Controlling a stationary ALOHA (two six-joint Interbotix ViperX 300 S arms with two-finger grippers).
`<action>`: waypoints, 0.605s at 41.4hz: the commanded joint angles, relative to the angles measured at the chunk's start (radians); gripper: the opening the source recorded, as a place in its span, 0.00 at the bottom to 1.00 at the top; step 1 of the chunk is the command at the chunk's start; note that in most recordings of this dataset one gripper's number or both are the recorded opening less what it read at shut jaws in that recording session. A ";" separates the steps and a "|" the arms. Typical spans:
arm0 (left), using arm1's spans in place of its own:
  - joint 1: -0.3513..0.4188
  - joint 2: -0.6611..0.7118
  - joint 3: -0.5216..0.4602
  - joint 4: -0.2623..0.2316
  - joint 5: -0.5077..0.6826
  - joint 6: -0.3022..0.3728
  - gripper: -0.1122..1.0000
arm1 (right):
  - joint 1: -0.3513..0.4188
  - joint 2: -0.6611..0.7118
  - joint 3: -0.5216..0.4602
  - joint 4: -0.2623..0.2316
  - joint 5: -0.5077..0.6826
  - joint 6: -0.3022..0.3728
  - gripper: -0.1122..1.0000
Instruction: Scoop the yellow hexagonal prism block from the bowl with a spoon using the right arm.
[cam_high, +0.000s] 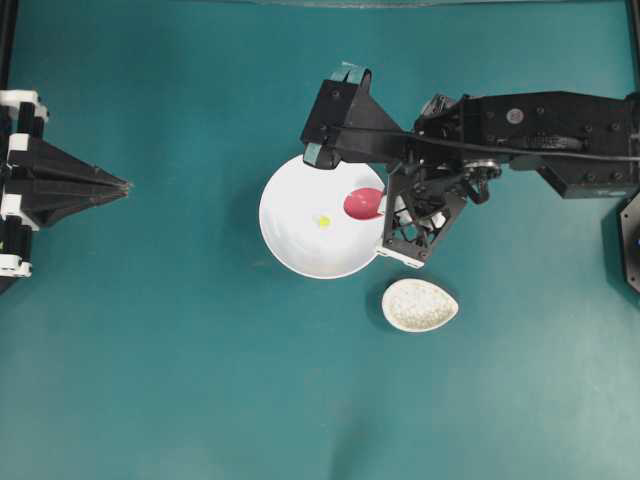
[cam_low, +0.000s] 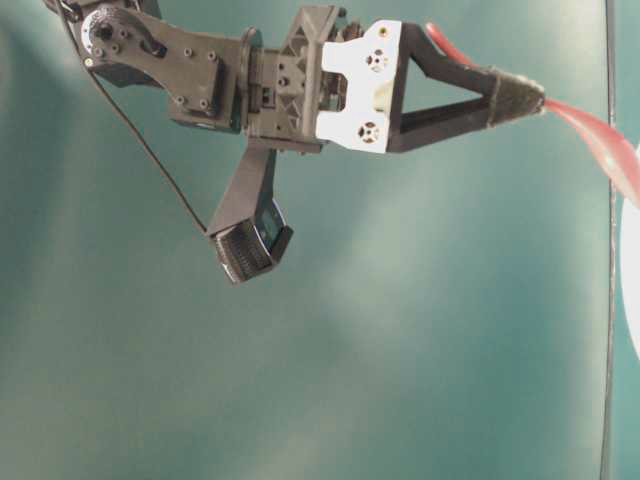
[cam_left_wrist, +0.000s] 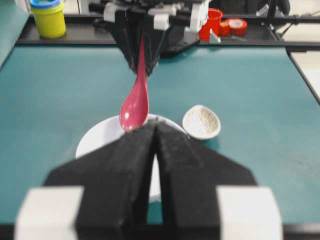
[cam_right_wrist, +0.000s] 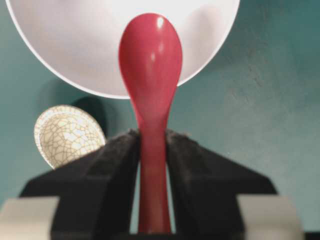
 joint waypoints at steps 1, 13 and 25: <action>0.002 0.005 -0.020 0.003 0.020 -0.005 0.10 | 0.011 -0.032 -0.012 0.005 0.000 0.000 0.32; 0.002 0.020 -0.017 0.003 0.066 -0.009 0.10 | 0.035 -0.031 -0.012 0.015 0.011 -0.008 0.32; 0.002 0.043 -0.015 0.003 0.038 -0.009 0.10 | 0.037 -0.025 -0.018 0.012 0.052 -0.204 0.31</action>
